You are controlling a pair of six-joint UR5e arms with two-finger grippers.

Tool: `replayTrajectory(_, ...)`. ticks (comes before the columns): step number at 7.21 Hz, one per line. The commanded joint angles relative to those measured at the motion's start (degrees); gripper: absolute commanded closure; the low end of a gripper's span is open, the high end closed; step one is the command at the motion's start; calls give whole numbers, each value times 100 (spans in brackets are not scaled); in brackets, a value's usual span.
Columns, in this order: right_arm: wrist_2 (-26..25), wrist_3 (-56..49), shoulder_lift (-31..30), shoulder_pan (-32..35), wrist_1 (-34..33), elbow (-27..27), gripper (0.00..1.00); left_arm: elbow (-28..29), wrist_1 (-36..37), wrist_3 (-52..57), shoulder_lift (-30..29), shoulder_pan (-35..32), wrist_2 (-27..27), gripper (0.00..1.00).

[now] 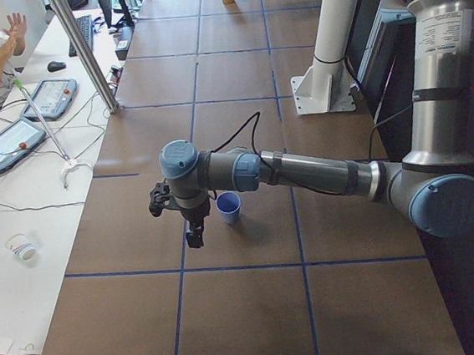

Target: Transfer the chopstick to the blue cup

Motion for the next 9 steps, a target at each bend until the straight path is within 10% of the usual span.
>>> replayTrajectory(1,11,-10,0,0,0,-6,0,61,-21,44,36,23,82,0)
replayTrajectory(9,37,16,0,0,9,11,0,26,-783,-840,168,574,-577,0)
